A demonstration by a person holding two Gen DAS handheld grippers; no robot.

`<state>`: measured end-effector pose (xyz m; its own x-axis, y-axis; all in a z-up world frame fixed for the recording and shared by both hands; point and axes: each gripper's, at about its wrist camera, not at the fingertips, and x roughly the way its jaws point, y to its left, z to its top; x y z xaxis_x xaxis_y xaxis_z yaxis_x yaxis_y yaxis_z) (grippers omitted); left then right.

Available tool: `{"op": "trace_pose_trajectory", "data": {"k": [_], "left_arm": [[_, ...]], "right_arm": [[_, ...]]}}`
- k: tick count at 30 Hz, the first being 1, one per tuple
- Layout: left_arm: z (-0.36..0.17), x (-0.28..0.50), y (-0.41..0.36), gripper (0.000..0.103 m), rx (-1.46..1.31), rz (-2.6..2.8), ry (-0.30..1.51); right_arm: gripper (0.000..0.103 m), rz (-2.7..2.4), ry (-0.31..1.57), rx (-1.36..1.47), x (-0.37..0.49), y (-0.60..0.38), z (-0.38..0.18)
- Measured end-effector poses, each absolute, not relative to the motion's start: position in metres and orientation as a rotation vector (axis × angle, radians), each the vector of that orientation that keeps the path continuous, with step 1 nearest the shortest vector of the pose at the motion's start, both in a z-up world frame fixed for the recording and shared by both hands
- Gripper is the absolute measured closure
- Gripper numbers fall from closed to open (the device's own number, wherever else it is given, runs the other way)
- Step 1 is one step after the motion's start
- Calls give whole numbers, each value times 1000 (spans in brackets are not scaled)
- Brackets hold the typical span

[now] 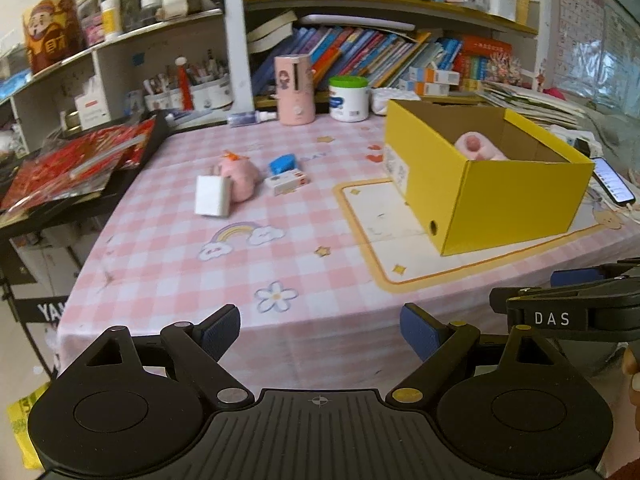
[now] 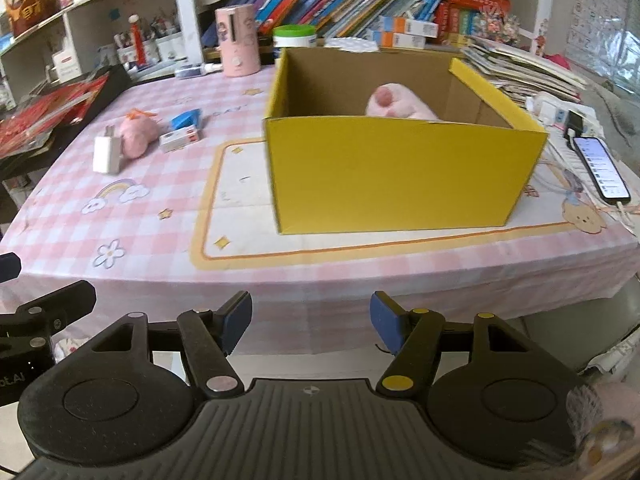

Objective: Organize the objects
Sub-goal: 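Withdraw both open tools from the box back over the table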

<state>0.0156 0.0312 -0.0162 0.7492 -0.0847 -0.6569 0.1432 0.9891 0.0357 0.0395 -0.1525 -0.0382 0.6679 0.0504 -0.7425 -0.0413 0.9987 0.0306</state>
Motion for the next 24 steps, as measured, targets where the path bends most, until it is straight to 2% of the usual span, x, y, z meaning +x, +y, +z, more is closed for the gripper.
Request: {"op": "trace_pose_trajectory", "data": {"k": [8,24], "left_arm": [[-16,4,52,14,65,-73,714],[-15,-8,84,14,54,-5,713]], "right_arm": [[32,119,845,-32,35,-124,-39],[31,200,843,-65,31,-84,-42]]}}
